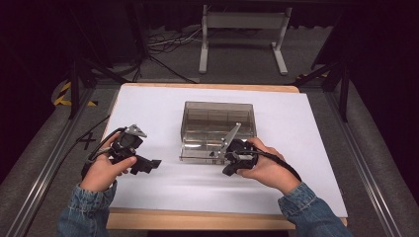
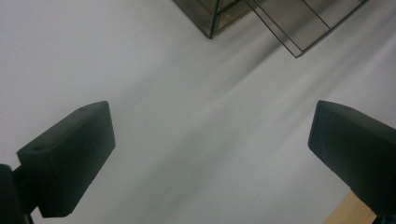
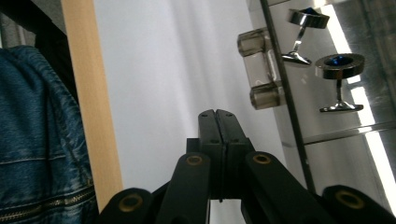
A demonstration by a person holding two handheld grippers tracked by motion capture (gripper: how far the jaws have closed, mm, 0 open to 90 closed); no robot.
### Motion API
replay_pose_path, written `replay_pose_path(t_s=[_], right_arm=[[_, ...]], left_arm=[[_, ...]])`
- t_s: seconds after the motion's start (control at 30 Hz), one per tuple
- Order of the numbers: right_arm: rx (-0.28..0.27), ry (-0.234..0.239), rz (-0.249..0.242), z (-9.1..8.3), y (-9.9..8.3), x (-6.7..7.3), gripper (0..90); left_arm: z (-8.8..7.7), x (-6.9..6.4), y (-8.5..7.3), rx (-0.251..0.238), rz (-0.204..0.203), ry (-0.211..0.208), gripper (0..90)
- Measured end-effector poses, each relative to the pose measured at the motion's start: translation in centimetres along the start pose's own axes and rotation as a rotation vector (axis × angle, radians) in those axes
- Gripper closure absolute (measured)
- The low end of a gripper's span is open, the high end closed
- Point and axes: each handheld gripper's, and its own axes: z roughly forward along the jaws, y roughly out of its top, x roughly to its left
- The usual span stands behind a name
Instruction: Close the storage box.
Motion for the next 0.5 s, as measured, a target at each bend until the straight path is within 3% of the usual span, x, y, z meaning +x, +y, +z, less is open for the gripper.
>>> replay_pose_path(t_s=[0.5], right_arm=[[0.011,-0.112,-0.003,0.39,0.45,0.08,90.0]], left_arm=[[-0.02,0.02,-0.01,0.000,-0.001,-0.002,1.5]])
